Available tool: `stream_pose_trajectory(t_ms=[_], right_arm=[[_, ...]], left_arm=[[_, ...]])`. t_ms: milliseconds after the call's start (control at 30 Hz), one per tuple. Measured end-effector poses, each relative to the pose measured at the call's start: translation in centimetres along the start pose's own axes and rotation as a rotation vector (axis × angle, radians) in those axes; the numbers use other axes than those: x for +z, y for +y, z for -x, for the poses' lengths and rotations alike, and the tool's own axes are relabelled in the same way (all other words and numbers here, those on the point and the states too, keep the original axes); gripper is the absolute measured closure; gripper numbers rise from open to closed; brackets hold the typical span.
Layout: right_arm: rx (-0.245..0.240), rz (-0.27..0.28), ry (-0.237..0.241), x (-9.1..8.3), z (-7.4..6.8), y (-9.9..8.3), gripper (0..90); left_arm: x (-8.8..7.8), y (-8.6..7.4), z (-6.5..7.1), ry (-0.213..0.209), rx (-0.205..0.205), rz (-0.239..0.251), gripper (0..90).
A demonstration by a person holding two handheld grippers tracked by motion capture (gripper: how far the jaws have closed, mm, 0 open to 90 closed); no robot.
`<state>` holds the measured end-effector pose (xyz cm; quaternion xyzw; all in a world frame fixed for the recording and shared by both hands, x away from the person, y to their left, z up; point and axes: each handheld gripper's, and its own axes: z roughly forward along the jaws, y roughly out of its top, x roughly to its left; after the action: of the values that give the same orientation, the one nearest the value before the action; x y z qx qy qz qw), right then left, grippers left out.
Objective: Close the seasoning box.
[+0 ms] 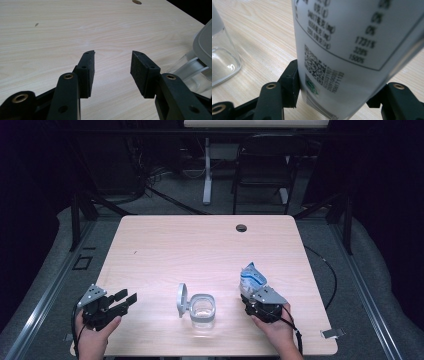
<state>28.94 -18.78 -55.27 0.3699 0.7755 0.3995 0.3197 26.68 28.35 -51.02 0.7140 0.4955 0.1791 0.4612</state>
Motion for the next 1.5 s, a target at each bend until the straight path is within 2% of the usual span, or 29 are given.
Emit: stream_pose_trajectory(t_ms=[200, 700, 1033, 1400, 1500], right_arm=[[-0.015, 0.008, 0.009, -0.1, -0.2, 0.2, 41.6], [-0.100, -0.008, 0.034, -0.4, -1.1, 0.7, 41.6], [-0.177, -0.014, 0.086, -0.5, -2.3, 1.3, 41.7], [-0.235, -0.023, 0.088, -0.6, -3.3, 1.6, 41.7], [-0.266, -0.026, 0.064, -0.6, -3.5, 1.7, 41.7]], left_arm=[[0.1, -0.1, 0.0, 0.003, 0.001, 0.001, 54.7], [0.0, 0.0, 0.0, 0.004, 0.003, -0.001, 54.7], [-0.1, 0.0, -0.1, 0.006, -0.002, 0.006, 54.7], [-0.1, 0.0, -0.1, 0.006, -0.002, 0.007, 54.7], [-0.1, 0.0, -0.1, 0.006, 0.001, 0.004, 54.7]])
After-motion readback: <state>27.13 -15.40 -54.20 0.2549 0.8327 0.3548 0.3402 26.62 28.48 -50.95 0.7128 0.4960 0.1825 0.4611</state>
